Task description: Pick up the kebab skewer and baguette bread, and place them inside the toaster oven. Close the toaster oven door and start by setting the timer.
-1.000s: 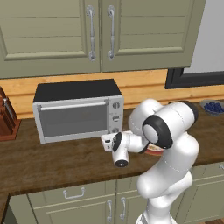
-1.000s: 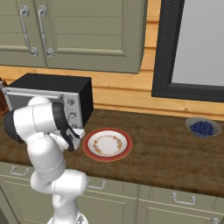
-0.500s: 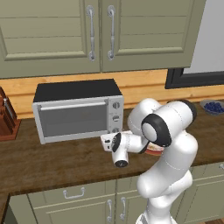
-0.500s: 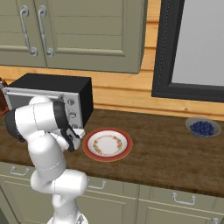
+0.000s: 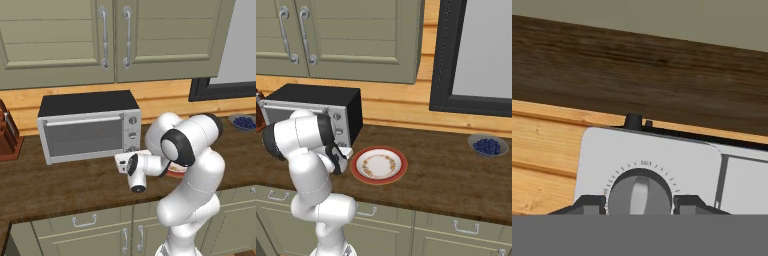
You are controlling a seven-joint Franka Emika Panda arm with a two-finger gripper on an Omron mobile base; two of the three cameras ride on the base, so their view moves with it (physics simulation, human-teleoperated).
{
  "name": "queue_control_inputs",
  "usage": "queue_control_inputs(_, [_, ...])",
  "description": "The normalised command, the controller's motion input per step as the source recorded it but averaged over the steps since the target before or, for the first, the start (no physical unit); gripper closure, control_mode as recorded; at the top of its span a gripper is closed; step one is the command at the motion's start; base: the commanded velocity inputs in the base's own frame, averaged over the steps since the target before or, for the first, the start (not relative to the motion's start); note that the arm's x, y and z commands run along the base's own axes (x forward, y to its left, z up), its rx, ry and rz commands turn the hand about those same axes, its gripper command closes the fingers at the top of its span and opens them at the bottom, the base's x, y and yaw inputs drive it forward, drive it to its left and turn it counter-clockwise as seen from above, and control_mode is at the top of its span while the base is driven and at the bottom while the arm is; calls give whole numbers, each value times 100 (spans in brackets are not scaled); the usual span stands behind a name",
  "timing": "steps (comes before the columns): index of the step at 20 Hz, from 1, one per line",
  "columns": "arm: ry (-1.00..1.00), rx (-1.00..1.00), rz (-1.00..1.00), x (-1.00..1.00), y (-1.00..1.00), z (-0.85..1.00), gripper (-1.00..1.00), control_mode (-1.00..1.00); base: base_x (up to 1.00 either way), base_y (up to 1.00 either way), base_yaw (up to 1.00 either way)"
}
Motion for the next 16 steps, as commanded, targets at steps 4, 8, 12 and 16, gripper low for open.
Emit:
queue_control_inputs(4, [-1, 0, 0, 4, 0, 0, 100, -100, 0, 0, 0])
queue_control_inputs(8, [0, 2, 0, 0, 0, 0, 100, -100, 0, 0, 0])
queue_control_inputs(12, [0, 15, 0, 0, 0, 0, 100, -100, 0, 0, 0])
queue_control_inputs(16, [0, 24, 0, 0, 0, 0, 100, -100, 0, 0, 0])
